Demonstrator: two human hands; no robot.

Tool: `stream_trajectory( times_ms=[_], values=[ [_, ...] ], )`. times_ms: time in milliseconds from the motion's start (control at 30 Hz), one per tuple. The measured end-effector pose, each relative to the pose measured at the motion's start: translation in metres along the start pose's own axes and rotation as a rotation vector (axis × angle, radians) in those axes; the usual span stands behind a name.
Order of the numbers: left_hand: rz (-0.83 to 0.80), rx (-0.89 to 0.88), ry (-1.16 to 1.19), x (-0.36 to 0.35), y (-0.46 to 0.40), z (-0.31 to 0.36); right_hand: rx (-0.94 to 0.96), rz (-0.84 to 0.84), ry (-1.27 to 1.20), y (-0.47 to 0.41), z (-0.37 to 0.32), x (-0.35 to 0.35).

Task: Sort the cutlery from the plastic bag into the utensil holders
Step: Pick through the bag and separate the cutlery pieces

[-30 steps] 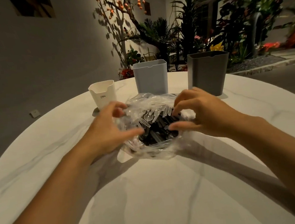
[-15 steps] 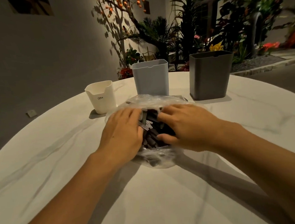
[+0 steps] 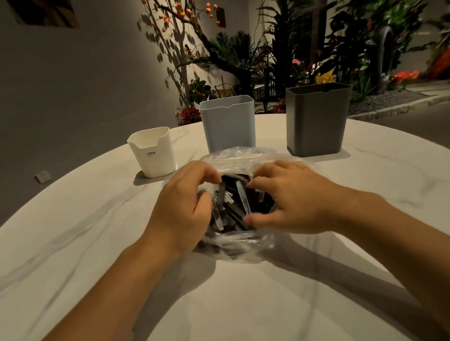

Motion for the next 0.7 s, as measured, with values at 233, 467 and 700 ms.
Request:
stream_trajectory(
  times_ms=[233,467,700],
  values=[
    [0.031,0.038,-0.073,-0.003,0.005,0.004,0.061,0.187,0.095,0.000,-0.038,-0.006],
    [0.016,0.011,-0.126,-0.006,0.006,0.001,0.059,0.338,0.039,0.005,-0.033,0.008],
    [-0.008,0.063,-0.108,-0.009,0.007,0.001,0.147,0.099,0.177,0.001,-0.034,-0.010]
  ],
)
Point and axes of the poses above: each hand's wrist, its own y-axis away from the middle knuckle, its own x-axis out of the back of the hand, z = x × y, the point moved 5 cm from there along -y, towards the middle knuckle, and after that the axes turned 12 degrees about -y, right-handed, at the moved point
